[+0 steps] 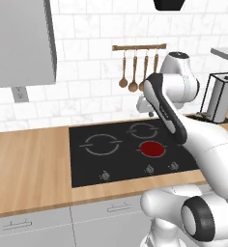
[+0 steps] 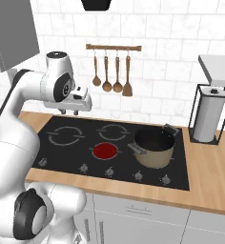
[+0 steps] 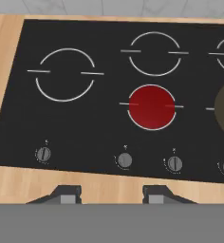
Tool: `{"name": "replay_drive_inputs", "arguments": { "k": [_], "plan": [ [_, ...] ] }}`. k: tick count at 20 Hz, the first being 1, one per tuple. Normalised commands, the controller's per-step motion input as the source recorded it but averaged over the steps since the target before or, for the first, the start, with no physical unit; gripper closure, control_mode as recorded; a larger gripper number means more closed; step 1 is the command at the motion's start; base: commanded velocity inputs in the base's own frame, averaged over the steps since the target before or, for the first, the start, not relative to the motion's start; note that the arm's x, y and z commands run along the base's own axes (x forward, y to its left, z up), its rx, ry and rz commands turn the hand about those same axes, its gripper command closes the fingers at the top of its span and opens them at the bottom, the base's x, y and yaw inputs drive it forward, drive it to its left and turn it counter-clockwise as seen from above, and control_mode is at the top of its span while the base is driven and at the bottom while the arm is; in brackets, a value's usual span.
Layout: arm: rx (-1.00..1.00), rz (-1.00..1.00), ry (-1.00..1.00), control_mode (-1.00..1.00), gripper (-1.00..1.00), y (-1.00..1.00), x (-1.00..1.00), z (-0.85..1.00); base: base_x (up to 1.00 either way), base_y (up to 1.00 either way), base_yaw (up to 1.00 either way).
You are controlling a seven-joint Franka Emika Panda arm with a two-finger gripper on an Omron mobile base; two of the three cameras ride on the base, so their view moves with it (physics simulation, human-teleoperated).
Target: Turn off the front center burner of the stove.
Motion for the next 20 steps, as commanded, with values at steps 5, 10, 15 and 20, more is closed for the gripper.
{"name": "replay_drive_inputs", "arguments": {
  "k": [5, 10, 15, 20],
  "plan": [
    [0.00, 0.00, 0.01, -1.00, -1.00, 0.01, -0.15, -0.11, 0.00, 0.00, 0.00],
    [0.00, 0.00, 0.14, -1.00, -1.00, 0.01, -0.22, -0.50, 0.00, 0.00, 0.00],
    [0.00, 0.00, 0.23, -1.00, -1.00, -0.06, -0.05, -0.77, 0.00, 0.00, 0.00],
    [0.00, 0.00, 0.13, -1.00, -1.00, 0.00, 0.00, -0.55, 0.00, 0.00, 0.00]
  ]
}}
